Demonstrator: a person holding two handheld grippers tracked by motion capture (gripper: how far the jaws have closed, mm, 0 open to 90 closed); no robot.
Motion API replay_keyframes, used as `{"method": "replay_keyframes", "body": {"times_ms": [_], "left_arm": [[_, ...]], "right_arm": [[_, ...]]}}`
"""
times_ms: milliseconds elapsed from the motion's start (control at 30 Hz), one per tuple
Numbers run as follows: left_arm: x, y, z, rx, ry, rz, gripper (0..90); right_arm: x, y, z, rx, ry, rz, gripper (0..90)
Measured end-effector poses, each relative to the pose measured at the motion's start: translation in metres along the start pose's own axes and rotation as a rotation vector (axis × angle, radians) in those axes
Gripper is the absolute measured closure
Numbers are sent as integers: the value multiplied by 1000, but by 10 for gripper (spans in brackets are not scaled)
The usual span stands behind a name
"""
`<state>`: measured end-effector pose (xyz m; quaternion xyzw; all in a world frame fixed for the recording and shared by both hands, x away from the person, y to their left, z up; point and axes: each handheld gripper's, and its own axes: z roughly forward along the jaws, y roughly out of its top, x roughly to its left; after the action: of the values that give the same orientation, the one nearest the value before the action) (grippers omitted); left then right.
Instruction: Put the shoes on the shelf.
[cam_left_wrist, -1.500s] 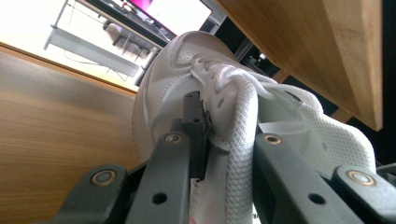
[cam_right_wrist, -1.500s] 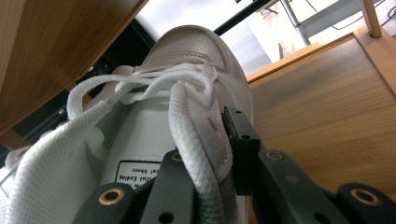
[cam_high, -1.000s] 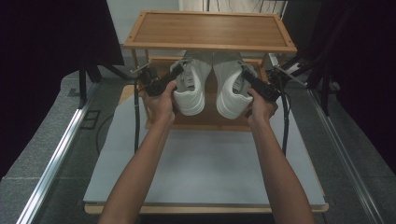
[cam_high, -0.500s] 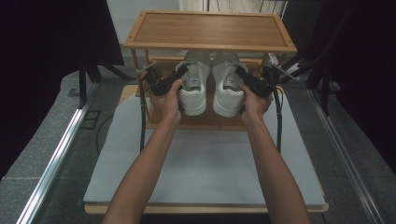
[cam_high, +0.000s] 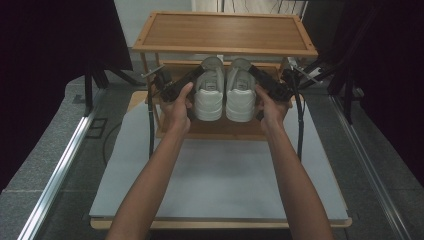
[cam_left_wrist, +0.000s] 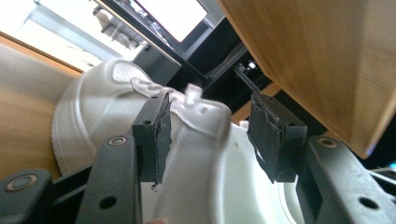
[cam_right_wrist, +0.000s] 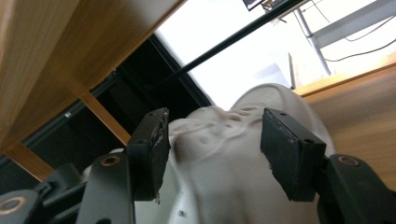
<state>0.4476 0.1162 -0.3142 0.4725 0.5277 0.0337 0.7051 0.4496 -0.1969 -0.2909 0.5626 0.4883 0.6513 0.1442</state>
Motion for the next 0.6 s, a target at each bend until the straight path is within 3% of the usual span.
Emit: {"method": "replay_keyframes", "body": {"times_ms": [133,167,200,233,267,300,367,400,433,467,500,600], "left_arm": [[-2,-5,-17,-8,-1,34,533],[-3,-7,-28,-7,2,71,565],[-3,-7,-28,-7,2,71,591],[-4,-8,-35,-6,-8,95,627],[-5,-8,-42,-4,-13,119,627],[-7,-10,-52,15,-21,157,683],[-9,-12,-64,54,-46,195,752],[-9,-12,-64,54,-46,195,777],[-14,-15,-74,87,-44,262,802],[-14,-15,-74,87,-44,262,826],[-17,-20,-83,106,-39,319,849],[-19,-24,-88,126,-56,338,885]], "right_arm": [[1,-1,-15,-1,-5,-44,472],[2,-1,-21,4,-1,-65,481],[2,-1,-21,4,-1,-65,481],[5,0,-32,12,6,-113,508],[5,0,-32,12,6,-113,508],[8,0,-43,27,0,-171,547],[11,-1,-53,48,13,-206,605],[13,-2,-58,60,16,-231,650],[14,-5,-63,68,19,-255,696],[14,-5,-63,68,19,-255,696],[17,-12,-73,113,44,-290,762],[20,-19,-79,135,62,-310,804]]}}
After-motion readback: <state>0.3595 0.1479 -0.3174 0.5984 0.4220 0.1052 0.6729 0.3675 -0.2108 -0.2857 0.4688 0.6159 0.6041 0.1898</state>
